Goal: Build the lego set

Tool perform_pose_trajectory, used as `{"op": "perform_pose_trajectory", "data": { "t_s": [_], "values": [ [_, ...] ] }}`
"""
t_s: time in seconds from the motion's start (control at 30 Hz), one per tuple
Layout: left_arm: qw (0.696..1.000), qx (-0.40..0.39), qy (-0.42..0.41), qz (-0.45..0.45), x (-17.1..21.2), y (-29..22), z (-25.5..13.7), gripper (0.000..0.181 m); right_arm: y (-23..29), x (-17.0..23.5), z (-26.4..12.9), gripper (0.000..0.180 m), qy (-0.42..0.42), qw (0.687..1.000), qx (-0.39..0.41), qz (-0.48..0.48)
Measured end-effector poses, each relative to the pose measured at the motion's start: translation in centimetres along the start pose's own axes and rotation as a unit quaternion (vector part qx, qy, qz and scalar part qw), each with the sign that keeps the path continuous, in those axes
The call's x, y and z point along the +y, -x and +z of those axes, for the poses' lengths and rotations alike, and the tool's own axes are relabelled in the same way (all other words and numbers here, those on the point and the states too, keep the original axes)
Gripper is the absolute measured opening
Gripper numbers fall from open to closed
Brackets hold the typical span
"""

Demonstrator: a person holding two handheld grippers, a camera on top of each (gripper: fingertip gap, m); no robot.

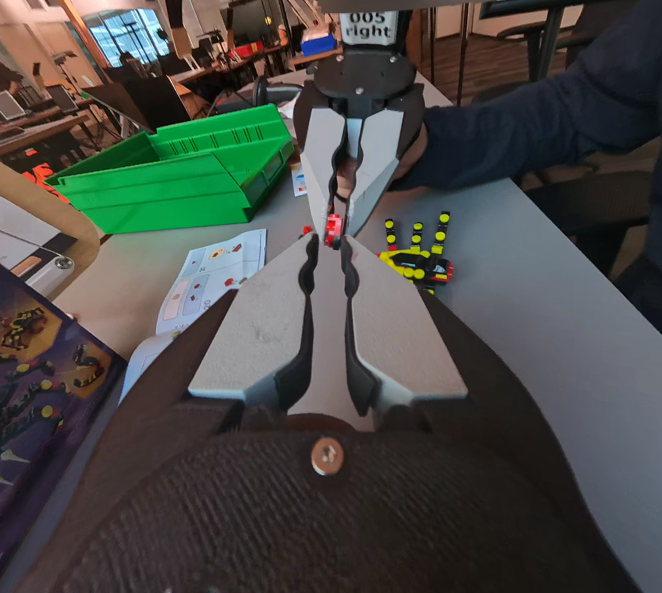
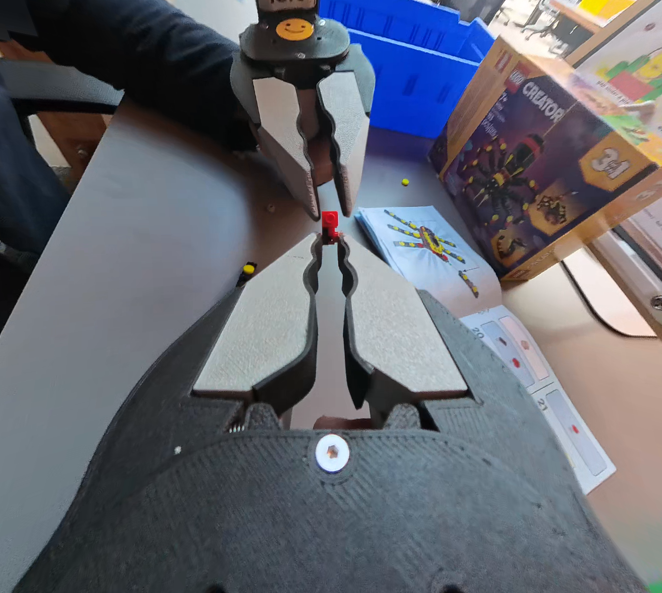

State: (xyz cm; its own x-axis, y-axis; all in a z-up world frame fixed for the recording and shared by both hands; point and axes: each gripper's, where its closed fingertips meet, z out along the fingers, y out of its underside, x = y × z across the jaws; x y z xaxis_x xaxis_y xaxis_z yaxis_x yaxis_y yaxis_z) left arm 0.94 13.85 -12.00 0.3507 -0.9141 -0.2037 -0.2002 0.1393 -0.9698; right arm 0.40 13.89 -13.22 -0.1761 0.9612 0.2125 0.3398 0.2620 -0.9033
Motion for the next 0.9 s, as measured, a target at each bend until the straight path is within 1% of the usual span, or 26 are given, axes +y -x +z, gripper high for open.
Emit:
{"op": "perform_pose_trajectory", "data": {
  "t_s": [0.13,0.2,0.43,0.67,0.73,0.9],
  "values": [
    [0.999,0.018,0.036,0.004,1.0,-0.8,0.3,0.005,0.6,0.5,-0.1,0.005,0.013,1.0,-0.017,0.002],
    [0.999,0.024,0.048,0.009,1.4,-1.1,0.5,0.007,1.0,0.4,-0.2,0.005,0.012,0.999,-0.032,0.01],
    [0.998,0.036,0.054,0.016,1.5,-1.8,0.8,0.007,1.4,1.0,-0.2,0.006,0.031,0.998,-0.046,0.016],
    [0.997,0.04,0.07,0.014,1.8,-2.1,1.2,0.007,1.6,1.6,0.0,0.005,0.051,0.998,-0.035,-0.003],
    [0.996,0.032,0.076,0.017,2.0,-1.9,1.4,0.005,1.4,1.9,0.0,0.005,0.051,0.998,-0.027,-0.008],
    [0.996,0.013,0.077,0.042,2.0,-1.8,1.4,0.005,1.2,1.9,-0.4,0.005,0.041,0.999,-0.035,0.005]
  ]
}}
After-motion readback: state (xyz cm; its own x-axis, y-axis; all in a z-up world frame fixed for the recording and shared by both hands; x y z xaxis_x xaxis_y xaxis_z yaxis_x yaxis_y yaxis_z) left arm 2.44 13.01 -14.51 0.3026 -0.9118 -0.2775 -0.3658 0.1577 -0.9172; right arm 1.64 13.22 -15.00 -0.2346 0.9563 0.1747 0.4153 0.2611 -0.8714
